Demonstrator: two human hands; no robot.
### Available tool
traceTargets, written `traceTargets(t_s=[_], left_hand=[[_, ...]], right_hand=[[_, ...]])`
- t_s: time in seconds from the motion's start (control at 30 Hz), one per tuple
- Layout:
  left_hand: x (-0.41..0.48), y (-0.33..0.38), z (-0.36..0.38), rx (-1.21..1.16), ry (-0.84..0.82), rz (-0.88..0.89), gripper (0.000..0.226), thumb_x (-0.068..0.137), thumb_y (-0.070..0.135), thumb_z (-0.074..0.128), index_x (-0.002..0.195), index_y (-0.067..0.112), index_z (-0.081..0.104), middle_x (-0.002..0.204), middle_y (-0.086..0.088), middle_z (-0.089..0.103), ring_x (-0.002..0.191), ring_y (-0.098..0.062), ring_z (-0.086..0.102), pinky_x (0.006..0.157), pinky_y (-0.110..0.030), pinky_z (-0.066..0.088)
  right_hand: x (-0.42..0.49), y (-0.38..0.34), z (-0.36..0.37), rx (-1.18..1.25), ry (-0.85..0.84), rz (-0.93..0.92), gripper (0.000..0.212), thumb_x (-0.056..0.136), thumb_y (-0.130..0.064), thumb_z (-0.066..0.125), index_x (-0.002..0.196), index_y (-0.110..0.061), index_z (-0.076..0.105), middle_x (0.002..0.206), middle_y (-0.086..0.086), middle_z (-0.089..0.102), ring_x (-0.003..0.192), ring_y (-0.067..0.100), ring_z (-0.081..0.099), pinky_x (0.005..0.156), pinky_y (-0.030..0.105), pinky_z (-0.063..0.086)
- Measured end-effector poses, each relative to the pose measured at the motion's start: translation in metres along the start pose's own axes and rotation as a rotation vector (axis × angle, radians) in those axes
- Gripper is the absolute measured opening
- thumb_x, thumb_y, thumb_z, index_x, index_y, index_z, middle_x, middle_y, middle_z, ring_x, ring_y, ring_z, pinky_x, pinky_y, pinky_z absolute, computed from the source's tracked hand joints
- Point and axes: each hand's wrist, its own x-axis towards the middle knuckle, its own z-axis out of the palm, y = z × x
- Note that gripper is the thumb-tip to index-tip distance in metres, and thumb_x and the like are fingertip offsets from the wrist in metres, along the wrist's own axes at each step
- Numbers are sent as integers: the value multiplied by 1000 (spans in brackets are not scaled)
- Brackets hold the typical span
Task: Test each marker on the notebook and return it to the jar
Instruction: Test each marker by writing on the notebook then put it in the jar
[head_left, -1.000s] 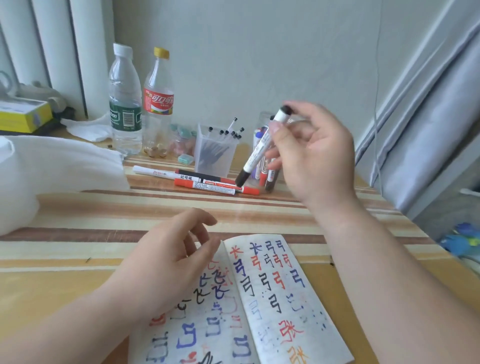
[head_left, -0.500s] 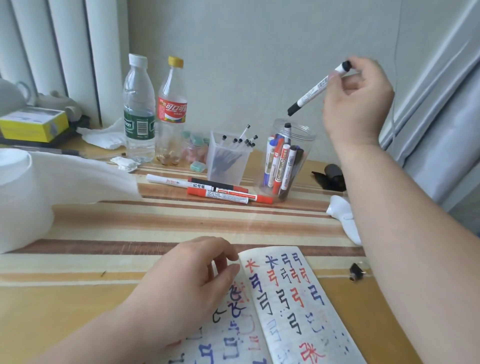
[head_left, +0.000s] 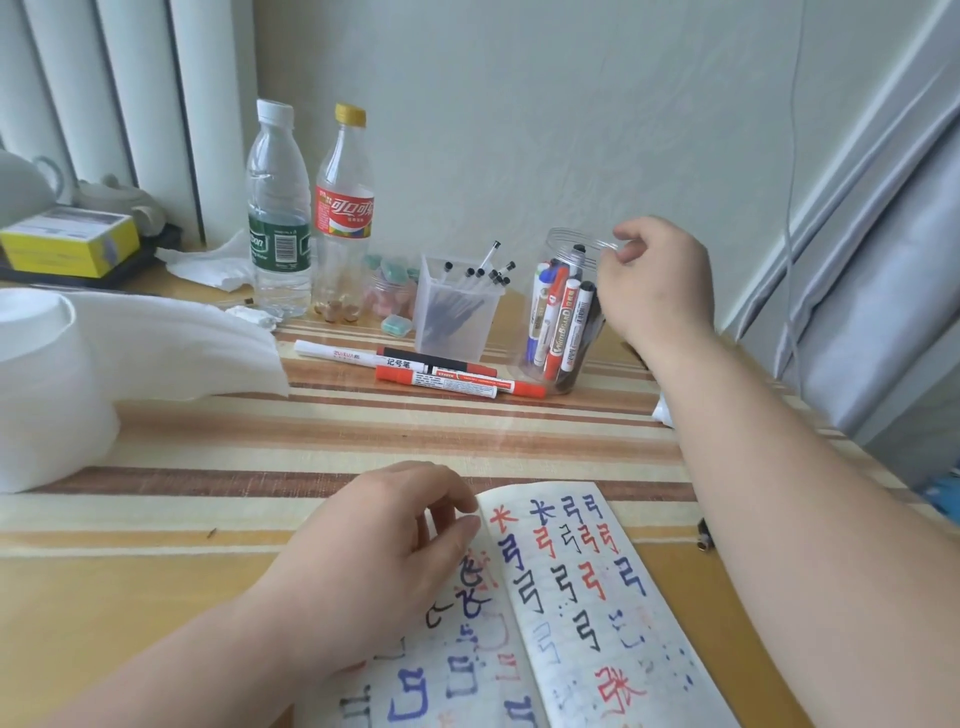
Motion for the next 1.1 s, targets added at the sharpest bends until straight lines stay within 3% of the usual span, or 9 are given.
traceTargets(t_s=[0.1,0.23,0.33,0.4,0.5,0.6,0.7,0.83,1.1], left_hand=[[0,1,-1,17,-10,-4,9,93,46,59,86,41,62,94,30,61,84,0,60,65,-17,47],[0,0,-1,16,-15,-20,12,94,42,62,86,36,67,79,22,64,81,2,60,63,-14,43],[0,0,-3,13,-4,-19,13,94,39,63,85,31,68,77,22,64,79,3,59,63,-11,41],[0,-1,-4,11,2,-16,13,94,38,63,86,30,69,76,19,65,80,1,59,64,-12,42],[0,-2,-6,30,8,-17,12,95,37,63,90,29,70,79,15,66,80,-2,60,70,-20,48],[2,-3,-9,97,19,-4,12,93,40,65,100,31,70,93,17,63,87,-3,58,81,-26,50],[7,-8,-12,341,-21,-72,39,88,61,62,121,40,59,113,20,56,111,-9,47,97,-28,38],[10,-8,-15,515,-149,-230,62,85,78,51,135,41,44,127,16,53,123,-15,42,107,-41,30],[14,-2,-14,514,-193,-267,26,100,52,51,112,31,57,119,7,57,118,-19,45,105,-40,30]], right_hand=[[-37,-11,5,21,32,-175,17,89,-18,62,101,-18,73,100,-3,66,91,18,61,76,27,44],[-80,-28,37,-90,-520,-251,15,91,-20,62,99,-25,73,101,-8,71,92,19,64,83,34,55],[-95,-35,62,-217,-709,-261,29,93,-23,62,120,-32,69,123,-6,67,112,23,63,95,40,53],[-99,-37,76,-276,-716,-265,36,92,-23,61,125,-35,67,126,-7,67,117,23,61,94,37,50],[-101,-39,89,-332,-639,-331,28,91,-24,61,116,-33,69,110,-6,64,100,23,60,69,31,37],[-98,-42,92,-298,-550,-366,26,90,-23,62,115,-25,67,101,-4,53,97,23,55,70,33,34],[-95,-47,92,-383,-664,-343,33,88,-22,64,122,-24,64,113,0,57,100,25,56,72,36,37],[-95,-49,88,-439,-729,-323,22,85,-18,61,106,-24,64,104,1,60,90,27,57,71,36,42],[-111,-49,49,-381,-703,-227,15,79,-38,67,79,-25,60,81,-3,63,75,21,60,63,33,49]])
